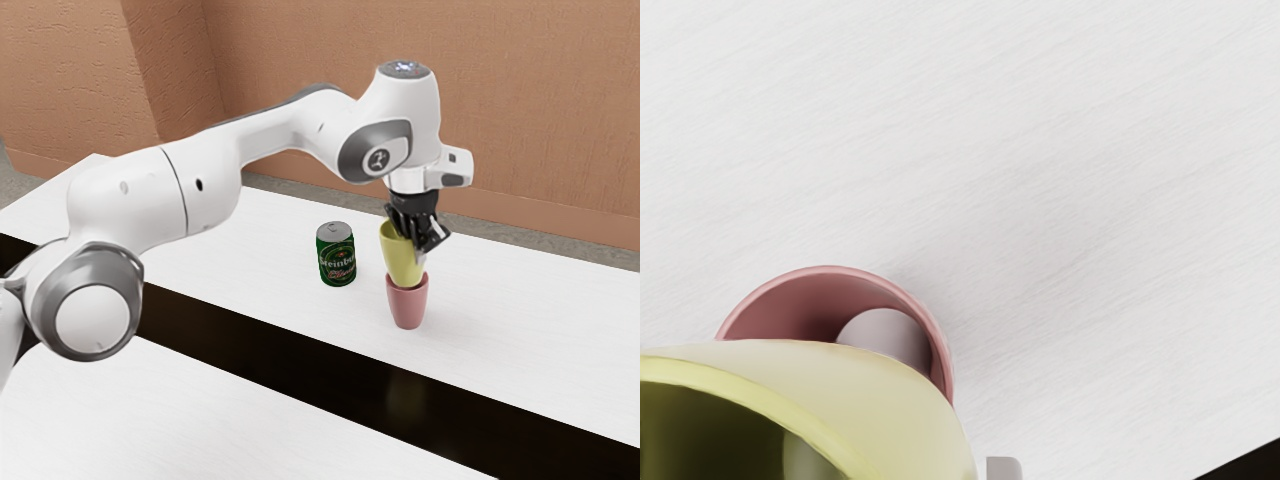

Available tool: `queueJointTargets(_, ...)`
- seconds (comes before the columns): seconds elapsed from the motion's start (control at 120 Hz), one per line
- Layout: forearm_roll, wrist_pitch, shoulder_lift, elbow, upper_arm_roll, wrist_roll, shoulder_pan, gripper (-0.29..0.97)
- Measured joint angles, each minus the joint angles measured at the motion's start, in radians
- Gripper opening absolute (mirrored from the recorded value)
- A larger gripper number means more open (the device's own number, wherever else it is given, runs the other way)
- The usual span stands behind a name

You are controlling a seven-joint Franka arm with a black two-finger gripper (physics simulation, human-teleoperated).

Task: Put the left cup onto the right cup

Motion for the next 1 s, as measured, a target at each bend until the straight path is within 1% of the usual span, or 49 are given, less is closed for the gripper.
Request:
queueJointTargets(0.267, 0.012, 0.026, 0.022, -0.001, -0.001, -0.015, -0.001, -0.10)
queueJointTargets(0.633, 0.031, 0.033, 0.019, 0.000, -0.004, -0.028, -0.002, -0.10)
queueJointTargets(0.8, 0.053, 0.035, 0.026, 0.025, -0.005, -0.028, 0.000, -0.10)
queueJointTargets(1.0, 0.061, 0.039, 0.060, 0.049, -0.006, -0.027, 0.000, -0.10)
